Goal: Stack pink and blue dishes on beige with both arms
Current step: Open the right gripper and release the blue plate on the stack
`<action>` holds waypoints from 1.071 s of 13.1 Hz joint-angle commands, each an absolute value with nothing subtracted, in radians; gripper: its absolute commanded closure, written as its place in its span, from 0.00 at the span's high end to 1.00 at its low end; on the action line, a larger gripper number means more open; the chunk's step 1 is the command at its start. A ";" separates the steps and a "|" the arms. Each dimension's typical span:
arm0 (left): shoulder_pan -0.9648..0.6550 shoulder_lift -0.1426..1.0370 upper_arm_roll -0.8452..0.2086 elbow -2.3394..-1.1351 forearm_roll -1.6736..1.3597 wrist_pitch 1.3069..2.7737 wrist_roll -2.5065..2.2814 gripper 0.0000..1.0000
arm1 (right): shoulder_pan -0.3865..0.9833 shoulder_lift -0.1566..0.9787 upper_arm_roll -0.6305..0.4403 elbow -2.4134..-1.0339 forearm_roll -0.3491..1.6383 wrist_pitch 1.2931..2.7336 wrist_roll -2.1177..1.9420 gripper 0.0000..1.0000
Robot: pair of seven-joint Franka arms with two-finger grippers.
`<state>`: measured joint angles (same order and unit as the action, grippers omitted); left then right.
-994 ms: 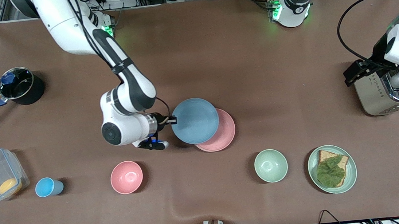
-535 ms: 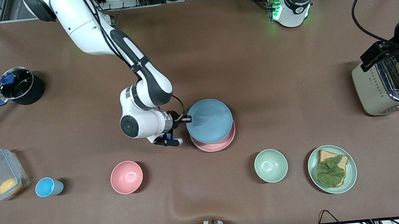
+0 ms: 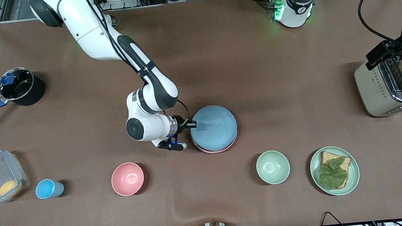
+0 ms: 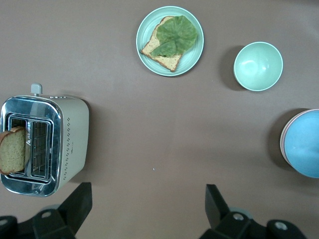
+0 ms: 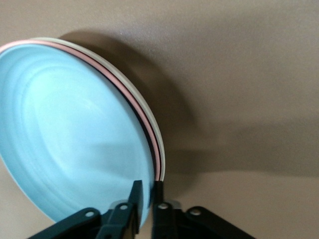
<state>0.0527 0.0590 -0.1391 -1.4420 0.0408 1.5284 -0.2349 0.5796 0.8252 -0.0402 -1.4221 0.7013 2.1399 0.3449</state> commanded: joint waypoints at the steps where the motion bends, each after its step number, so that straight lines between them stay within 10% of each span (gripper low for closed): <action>1: 0.048 0.034 -0.127 -1.459 0.025 1.523 -0.224 1.00 | 0.571 0.838 -0.048 -1.384 0.721 2.132 0.341 1.00; 14: 0.038 0.044 -0.132 -1.454 0.028 1.522 -0.221 1.00 | 0.166 0.625 -0.084 -1.388 0.316 1.634 0.134 1.00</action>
<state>0.0438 0.0562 -0.1383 -1.4442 0.0408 1.5231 -0.2349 0.2287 0.6692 -0.1029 -1.3633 0.3859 1.6681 0.1877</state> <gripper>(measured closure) 0.000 0.000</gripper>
